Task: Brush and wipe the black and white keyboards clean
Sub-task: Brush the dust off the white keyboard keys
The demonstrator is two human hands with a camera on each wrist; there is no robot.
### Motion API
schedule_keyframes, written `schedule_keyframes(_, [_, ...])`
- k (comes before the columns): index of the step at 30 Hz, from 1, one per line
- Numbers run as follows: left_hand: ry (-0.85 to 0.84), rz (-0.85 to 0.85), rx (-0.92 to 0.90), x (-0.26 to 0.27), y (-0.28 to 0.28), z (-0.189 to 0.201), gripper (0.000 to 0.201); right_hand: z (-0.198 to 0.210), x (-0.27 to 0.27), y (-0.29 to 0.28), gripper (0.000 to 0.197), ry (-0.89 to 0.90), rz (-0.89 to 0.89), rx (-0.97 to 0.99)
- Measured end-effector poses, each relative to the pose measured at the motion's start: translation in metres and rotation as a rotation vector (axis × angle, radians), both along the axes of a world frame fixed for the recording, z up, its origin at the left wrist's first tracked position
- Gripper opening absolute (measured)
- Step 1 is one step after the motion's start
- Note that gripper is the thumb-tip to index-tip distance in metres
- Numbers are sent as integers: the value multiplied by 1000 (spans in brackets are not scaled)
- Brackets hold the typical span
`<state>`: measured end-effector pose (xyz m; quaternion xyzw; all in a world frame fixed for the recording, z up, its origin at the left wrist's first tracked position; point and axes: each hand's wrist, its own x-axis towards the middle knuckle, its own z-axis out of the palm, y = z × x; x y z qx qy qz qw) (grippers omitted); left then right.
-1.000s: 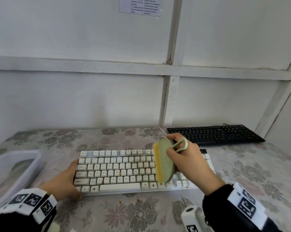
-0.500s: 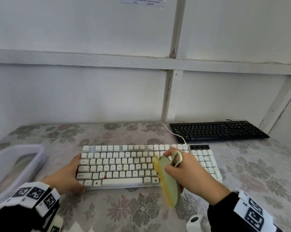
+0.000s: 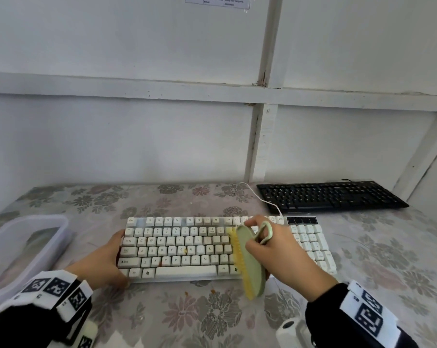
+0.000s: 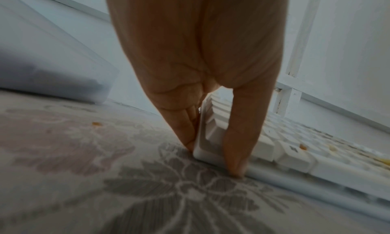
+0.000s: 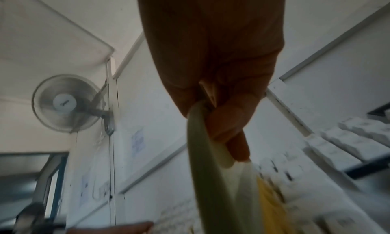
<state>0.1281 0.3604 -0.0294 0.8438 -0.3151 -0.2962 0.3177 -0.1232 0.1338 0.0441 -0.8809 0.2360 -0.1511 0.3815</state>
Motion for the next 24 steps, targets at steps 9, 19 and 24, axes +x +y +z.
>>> schedule_keyframes(9, [13, -1, -5, 1, 2, 0, 116, 17, 11, -6, 31, -190, -79, -4])
schedule_keyframes(19, [19, 6, 3, 1, 0, -1, 113, 15, -17, -1, 18, 98, 64, 23])
schedule_keyframes(24, [24, 0, -30, 2, 3, -2, 120, 25, 2, -4, 28, -153, -48, 5])
